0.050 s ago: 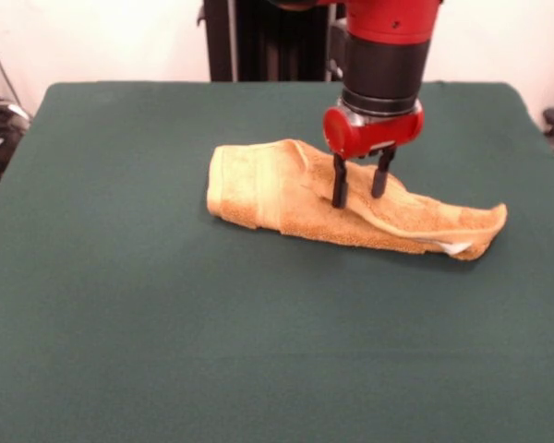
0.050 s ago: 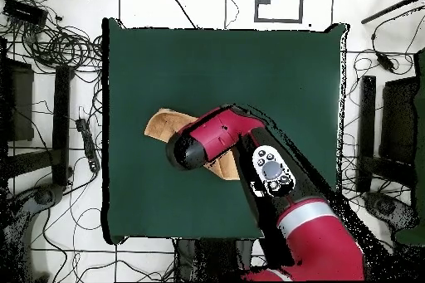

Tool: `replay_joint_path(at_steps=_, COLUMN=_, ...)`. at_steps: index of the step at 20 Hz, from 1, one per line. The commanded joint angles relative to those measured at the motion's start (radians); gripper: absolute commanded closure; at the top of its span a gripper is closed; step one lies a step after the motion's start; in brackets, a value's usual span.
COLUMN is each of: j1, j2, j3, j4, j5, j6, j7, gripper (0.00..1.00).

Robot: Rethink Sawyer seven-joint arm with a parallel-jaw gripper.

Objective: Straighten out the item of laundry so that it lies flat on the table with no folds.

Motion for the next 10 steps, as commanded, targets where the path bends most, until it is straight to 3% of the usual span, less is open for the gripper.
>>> replay_joint_path(at_steps=1, j1=-0.003, j2=0.085, j3=0.038, j4=-0.023, j5=-0.013, j6=-0.005, j7=-0.123, gripper=0.0)
replay_joint_path(at_steps=10, j1=-0.014, j2=0.095, j3=0.039, j4=-0.022, j5=-0.027, j6=-0.023, j7=-0.13, gripper=0.0)
